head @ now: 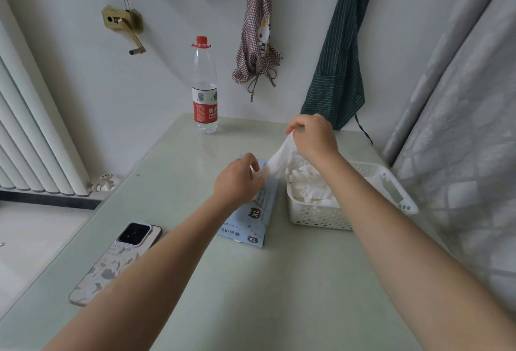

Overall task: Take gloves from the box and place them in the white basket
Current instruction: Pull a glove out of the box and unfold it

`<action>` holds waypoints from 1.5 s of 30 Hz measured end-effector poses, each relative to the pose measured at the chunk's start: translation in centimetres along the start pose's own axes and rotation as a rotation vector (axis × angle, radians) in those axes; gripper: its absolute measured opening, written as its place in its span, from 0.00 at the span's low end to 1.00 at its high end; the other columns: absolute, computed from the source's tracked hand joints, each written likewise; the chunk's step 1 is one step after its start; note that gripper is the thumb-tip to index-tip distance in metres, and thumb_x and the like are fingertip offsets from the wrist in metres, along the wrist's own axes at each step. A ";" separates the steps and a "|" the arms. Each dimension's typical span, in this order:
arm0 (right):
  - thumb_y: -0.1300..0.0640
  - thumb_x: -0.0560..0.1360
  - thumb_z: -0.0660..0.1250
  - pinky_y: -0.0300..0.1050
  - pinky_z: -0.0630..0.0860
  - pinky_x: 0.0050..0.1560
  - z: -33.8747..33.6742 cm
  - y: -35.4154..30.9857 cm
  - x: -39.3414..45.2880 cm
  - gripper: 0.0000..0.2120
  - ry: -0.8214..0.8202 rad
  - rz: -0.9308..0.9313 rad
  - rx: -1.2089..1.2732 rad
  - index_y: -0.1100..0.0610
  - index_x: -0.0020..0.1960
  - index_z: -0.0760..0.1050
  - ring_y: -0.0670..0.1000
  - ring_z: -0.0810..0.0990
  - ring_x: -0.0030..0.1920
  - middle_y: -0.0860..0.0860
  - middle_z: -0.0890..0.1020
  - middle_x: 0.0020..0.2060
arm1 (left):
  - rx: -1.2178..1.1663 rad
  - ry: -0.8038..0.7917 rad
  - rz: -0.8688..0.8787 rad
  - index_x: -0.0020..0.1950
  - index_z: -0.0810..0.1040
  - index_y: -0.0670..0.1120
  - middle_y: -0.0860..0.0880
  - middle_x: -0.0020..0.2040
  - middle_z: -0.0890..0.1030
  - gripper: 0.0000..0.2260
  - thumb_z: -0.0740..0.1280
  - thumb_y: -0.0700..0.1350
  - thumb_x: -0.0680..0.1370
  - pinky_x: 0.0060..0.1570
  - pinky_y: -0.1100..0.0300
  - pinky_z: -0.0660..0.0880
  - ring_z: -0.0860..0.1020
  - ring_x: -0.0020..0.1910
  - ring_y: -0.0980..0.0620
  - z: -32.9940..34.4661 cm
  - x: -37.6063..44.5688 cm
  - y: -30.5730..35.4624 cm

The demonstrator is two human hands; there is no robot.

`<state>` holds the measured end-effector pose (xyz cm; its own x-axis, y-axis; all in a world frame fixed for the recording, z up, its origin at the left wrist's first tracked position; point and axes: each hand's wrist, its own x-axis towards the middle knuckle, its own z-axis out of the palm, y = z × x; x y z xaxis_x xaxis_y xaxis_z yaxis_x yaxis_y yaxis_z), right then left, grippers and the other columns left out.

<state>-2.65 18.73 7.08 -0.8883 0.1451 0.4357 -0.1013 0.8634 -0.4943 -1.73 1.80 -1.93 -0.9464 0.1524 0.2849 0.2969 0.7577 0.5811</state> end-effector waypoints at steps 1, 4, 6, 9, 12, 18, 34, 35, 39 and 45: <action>0.65 0.76 0.57 0.48 0.76 0.42 -0.1 -0.2 0.1 0.14 -0.004 0.011 0.090 0.52 0.46 0.79 0.52 0.76 0.41 0.51 0.78 0.41 | 0.001 -0.003 -0.011 0.51 0.71 0.50 0.55 0.40 0.75 0.09 0.67 0.49 0.75 0.37 0.56 0.74 0.75 0.39 0.52 0.1 -0.1 -0.1; 0.63 0.76 0.51 0.49 0.78 0.36 0.2 -1.5 0.1 0.11 -0.169 0.166 0.377 0.55 0.49 0.71 0.54 0.80 0.36 0.55 0.81 0.40 | 0.007 -0.015 -0.049 0.54 0.68 0.48 0.54 0.40 0.76 0.14 0.69 0.50 0.74 0.39 0.52 0.77 0.76 0.39 0.50 0.2 0.0 -0.2; 0.59 0.77 0.53 0.53 0.82 0.44 0.4 -2.2 0.3 0.08 -0.287 0.222 0.513 0.56 0.51 0.70 0.55 0.83 0.45 0.54 0.81 0.45 | 0.018 -0.026 -0.085 0.59 0.66 0.47 0.50 0.43 0.78 0.19 0.69 0.50 0.73 0.40 0.51 0.78 0.77 0.41 0.47 -0.1 0.0 -0.4; 0.56 0.77 0.61 0.55 0.83 0.48 0.5 -3.2 0.9 0.04 -0.271 0.221 0.756 0.55 0.51 0.71 0.54 0.80 0.51 0.54 0.77 0.48 | 0.023 -0.069 -0.132 0.62 0.65 0.47 0.48 0.46 0.79 0.23 0.69 0.54 0.73 0.41 0.51 0.77 0.78 0.43 0.45 -0.2 -0.1 -0.3; 0.65 0.77 0.62 0.53 0.83 0.46 0.2 -3.9 1.3 0.04 -0.144 0.207 1.119 0.56 0.49 0.71 0.60 0.79 0.57 0.63 0.75 0.57 | 0.066 -0.109 -0.198 0.56 0.66 0.47 0.48 0.46 0.78 0.20 0.67 0.58 0.73 0.44 0.50 0.78 0.78 0.43 0.44 -0.3 0.1 -0.5; 0.65 0.75 0.61 0.52 0.82 0.48 -0.6 -2.9 2.0 0.06 -0.015 0.212 1.204 0.56 0.48 0.71 0.61 0.77 0.59 0.64 0.75 0.60 | 0.073 -0.281 -0.286 0.67 0.68 0.45 0.47 0.55 0.78 0.29 0.71 0.53 0.70 0.50 0.53 0.77 0.76 0.50 0.46 -1.2 0.9 -1.2; 0.65 0.75 0.62 0.51 0.80 0.55 0.5 -1.8 1.4 0.07 -0.096 0.332 1.127 0.56 0.51 0.69 0.56 0.77 0.57 0.59 0.73 0.57 | -0.063 0.053 -0.142 0.53 0.66 0.46 0.46 0.43 0.78 0.16 0.71 0.44 0.73 0.38 0.50 0.79 0.79 0.39 0.46 -1.4 0.3 1.8; 0.66 0.76 0.61 0.49 0.79 0.55 0.3 -1.8 1.6 0.08 -0.045 0.311 1.163 0.56 0.52 0.68 0.54 0.76 0.55 0.57 0.72 0.55 | -0.059 0.074 -0.141 0.51 0.65 0.45 0.46 0.42 0.78 0.14 0.70 0.42 0.73 0.38 0.48 0.79 0.78 0.38 0.44 -1.1 0.3 1.7; 0.62 0.73 0.60 0.44 0.74 0.55 -0.7 -1.8 1.8 0.14 0.090 0.275 1.223 0.55 0.58 0.65 0.50 0.73 0.50 0.53 0.71 0.51 | -0.058 0.171 -0.089 0.48 0.66 0.42 0.44 0.38 0.76 0.07 0.64 0.36 0.75 0.32 0.53 0.69 0.71 0.33 0.46 -0.5 0.5 1.7; 0.63 0.71 0.60 0.43 0.74 0.50 -2.5 -2.1 2.0 0.14 0.169 0.209 1.230 0.56 0.56 0.65 0.48 0.72 0.43 0.52 0.71 0.46 | 0.173 -0.269 -0.166 0.55 0.78 0.41 0.43 0.53 0.81 0.09 0.61 0.44 0.79 0.47 0.57 0.72 0.78 0.52 0.43 0.1 0.2 1.2</action>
<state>-3.13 18.41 10.84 -0.8786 0.3630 0.3104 -0.3963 -0.1913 -0.8980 -1.58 2.82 -1.28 -0.9864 0.1619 -0.0267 0.1318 0.8787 0.4588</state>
